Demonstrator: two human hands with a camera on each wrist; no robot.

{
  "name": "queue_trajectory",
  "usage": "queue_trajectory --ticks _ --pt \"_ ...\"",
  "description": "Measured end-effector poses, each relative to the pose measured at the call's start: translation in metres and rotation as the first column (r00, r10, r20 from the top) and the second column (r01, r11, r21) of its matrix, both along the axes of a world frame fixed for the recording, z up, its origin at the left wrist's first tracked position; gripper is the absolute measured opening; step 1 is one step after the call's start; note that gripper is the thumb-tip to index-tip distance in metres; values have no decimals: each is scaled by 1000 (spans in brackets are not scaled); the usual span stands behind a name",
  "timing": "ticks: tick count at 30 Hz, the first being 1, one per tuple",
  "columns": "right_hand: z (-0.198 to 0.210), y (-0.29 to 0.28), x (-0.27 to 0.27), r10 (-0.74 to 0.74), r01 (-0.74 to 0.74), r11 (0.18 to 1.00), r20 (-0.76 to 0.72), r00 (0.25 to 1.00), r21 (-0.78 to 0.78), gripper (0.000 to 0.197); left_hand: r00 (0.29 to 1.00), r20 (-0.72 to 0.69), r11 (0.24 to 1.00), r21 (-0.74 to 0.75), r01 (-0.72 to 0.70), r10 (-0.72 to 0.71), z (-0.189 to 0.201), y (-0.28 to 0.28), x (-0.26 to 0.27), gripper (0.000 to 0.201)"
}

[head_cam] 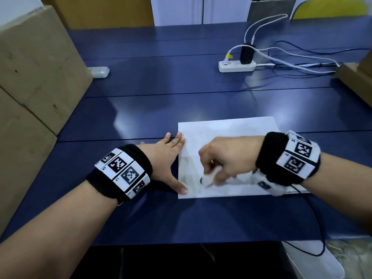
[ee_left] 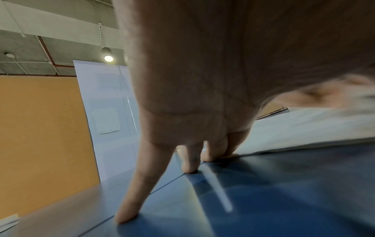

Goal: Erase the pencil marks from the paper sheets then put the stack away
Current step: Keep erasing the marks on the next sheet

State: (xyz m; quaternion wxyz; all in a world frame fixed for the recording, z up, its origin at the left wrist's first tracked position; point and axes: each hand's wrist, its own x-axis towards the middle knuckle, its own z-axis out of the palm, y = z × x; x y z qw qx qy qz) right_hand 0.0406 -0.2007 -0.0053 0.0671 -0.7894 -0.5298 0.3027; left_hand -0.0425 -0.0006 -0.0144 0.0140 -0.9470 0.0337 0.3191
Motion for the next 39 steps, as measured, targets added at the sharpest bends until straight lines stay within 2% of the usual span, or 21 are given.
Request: queue_trajectory --ticks 1,2,5,7,9,12,14,17,19,20,22,24,26,28,31,33,35,37,39 --pt "-2 0 -5 7 -9 999 -52 999 -35 20 1000 -3 1000 1 2 -2 0 0 0 150" --pt "-2 2 -4 16 -17 999 -40 999 -34 20 1000 -3 1000 1 5 -5 -1 0 1 150" --pt "1 9 18 -45 28 997 253 966 72 18 1000 7 1000 -1 16 -16 -3 2 2 152" --pt "7 8 33 -169 136 983 325 930 122 17 1000 9 1000 -8 19 -19 -3 2 2 153" --pt "6 5 31 -167 139 983 292 942 116 14 1000 11 1000 -13 15 -15 -3 3 2 153" --pt "3 1 5 -56 56 998 50 997 -12 23 1000 1 1000 -28 6 -6 -5 4 3 155" --pt "0 1 -3 -59 56 996 -41 997 -67 25 1000 -3 1000 -26 10 -10 -6 4 3 155" --pt "5 7 17 -153 153 988 115 982 8 21 1000 5 1000 -15 20 -20 -4 3 2 153" --pt "9 6 32 -248 236 969 252 935 78 19 1000 6 1000 -13 22 -22 -4 3 2 154" --pt "8 5 35 -267 247 963 264 927 105 18 1000 7 1000 -15 21 -20 -4 3 2 154" --pt "5 2 27 -215 204 975 163 963 83 21 1000 14 1000 -27 15 -14 -5 4 2 154" --pt "5 -2 7 -101 101 995 10 995 -15 24 1000 13 999 -34 11 -11 -5 4 3 154" --pt "6 -2 -3 -45 39 994 -52 998 -101 24 1000 6 999 -30 14 -13 -5 4 3 154" --pt "7 2 4 -78 78 995 4 997 -61 24 1000 4 999 -24 22 -22 -5 3 3 153" --pt "11 8 28 -231 226 973 156 960 48 20 1000 14 1000 -13 24 -23 -4 3 3 153" --pt "10 7 34 -270 258 962 182 945 86 16 1000 17 1000 -14 19 -18 -4 4 2 153" --pt "9 4 26 -218 213 976 119 969 55 23 1000 15 1000 -13 14 -14 -4 4 2 153" --pt "9 1 7 -123 124 992 22 992 -41 22 1000 16 1000 -13 14 -14 -3 2 2 152" --pt "9 1 -1 -71 72 993 14 997 -90 23 1000 19 1000 -6 25 -25 -2 0 1 150"
